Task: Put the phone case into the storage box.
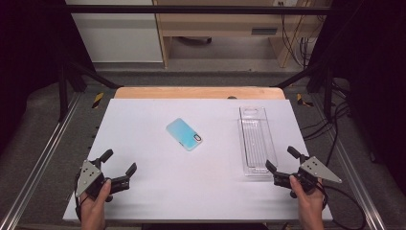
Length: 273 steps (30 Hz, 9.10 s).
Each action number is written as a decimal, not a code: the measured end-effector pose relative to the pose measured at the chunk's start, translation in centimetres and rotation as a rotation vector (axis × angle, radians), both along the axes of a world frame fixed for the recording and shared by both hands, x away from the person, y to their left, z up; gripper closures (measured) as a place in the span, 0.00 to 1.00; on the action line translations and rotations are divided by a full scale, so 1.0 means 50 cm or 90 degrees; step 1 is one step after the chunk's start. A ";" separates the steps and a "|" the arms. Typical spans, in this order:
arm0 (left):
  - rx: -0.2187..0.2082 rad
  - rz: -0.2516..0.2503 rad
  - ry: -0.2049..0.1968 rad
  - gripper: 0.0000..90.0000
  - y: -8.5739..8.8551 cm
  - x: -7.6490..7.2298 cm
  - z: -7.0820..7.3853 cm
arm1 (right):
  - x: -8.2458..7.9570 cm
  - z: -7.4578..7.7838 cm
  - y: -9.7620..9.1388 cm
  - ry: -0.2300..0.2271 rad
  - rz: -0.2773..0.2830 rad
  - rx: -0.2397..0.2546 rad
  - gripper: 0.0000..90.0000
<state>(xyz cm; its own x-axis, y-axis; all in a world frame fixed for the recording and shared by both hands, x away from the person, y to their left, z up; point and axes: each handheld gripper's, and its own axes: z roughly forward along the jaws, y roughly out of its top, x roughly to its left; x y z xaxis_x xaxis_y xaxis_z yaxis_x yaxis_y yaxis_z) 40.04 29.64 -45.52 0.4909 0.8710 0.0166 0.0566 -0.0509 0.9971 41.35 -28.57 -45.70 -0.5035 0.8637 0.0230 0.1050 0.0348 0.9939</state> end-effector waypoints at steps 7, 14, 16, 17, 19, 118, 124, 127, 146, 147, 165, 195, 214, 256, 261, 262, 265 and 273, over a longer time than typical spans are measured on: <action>0.000 0.001 0.000 0.02 -0.001 -0.002 0.001 | -0.004 0.001 0.003 0.005 -0.002 -0.004 0.04; 0.005 0.004 0.004 0.02 -0.003 -0.002 -0.001 | -0.013 0.030 0.025 0.023 -0.006 -0.021 0.04; 0.004 0.004 0.005 0.02 -0.003 -0.002 -0.002 | -0.014 0.048 0.040 0.027 0.002 -0.041 0.04; 0.004 0.004 0.004 0.02 -0.004 -0.002 -0.001 | -0.015 0.057 0.049 0.025 0.005 -0.049 0.04; 0.005 0.004 0.004 0.02 -0.004 -0.002 -0.001 | -0.015 0.075 0.068 0.017 0.008 -0.060 0.05; 0.004 0.006 0.014 0.02 -0.009 0.007 0.001 | 0.373 -0.001 0.497 0.243 0.013 -0.147 1.00; 0.001 0.007 0.013 0.02 -0.007 0.008 0.001 | 0.394 -0.004 0.504 0.244 0.011 -0.173 1.00; 0.001 0.008 0.013 0.02 -0.007 0.007 0.001 | 0.405 -0.012 0.504 0.250 0.006 -0.169 1.00; 0.005 0.003 0.013 0.02 -0.010 0.007 0.002 | 0.437 -0.060 0.515 0.295 0.016 -0.187 1.00; 0.005 0.002 0.012 0.02 -0.011 0.006 0.002 | 0.438 -0.060 0.513 0.297 0.017 -0.184 1.00; 0.009 0.001 0.012 0.02 -0.012 0.007 0.002 | 0.436 -0.060 0.521 0.304 0.069 -0.203 1.00; 0.018 -0.012 0.018 0.02 -0.027 0.002 0.006 | 0.377 -0.054 0.599 0.280 0.226 -0.271 1.00; 0.004 0.000 0.015 0.02 -0.017 -0.002 0.009 | 0.332 -0.052 0.634 0.290 0.255 -0.266 0.95; -0.021 0.032 0.018 0.02 0.010 -0.002 0.008 | 0.177 -0.053 0.707 0.318 0.103 -0.209 0.08; -0.020 0.032 0.018 0.02 0.010 -0.002 0.008 | 0.176 -0.057 0.712 0.325 0.099 -0.215 0.08; -0.020 0.032 0.018 0.02 0.010 -0.002 0.008 | 0.176 -0.058 0.713 0.324 0.098 -0.217 0.08; -0.020 0.032 0.017 0.02 0.010 -0.002 0.008 | 0.175 -0.061 0.717 0.330 0.097 -0.223 0.09; -0.018 0.030 0.017 0.02 0.010 -0.002 0.009 | 0.175 -0.068 0.722 0.328 0.082 -0.238 0.11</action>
<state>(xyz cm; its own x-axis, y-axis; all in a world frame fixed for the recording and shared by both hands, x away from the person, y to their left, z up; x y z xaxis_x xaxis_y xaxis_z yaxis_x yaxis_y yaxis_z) 39.94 30.13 -45.08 0.4496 0.8930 -0.0201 0.0845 -0.0202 0.9962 50.09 7.54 -49.09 -0.6088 0.7933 -0.0009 0.5371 0.4130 0.7355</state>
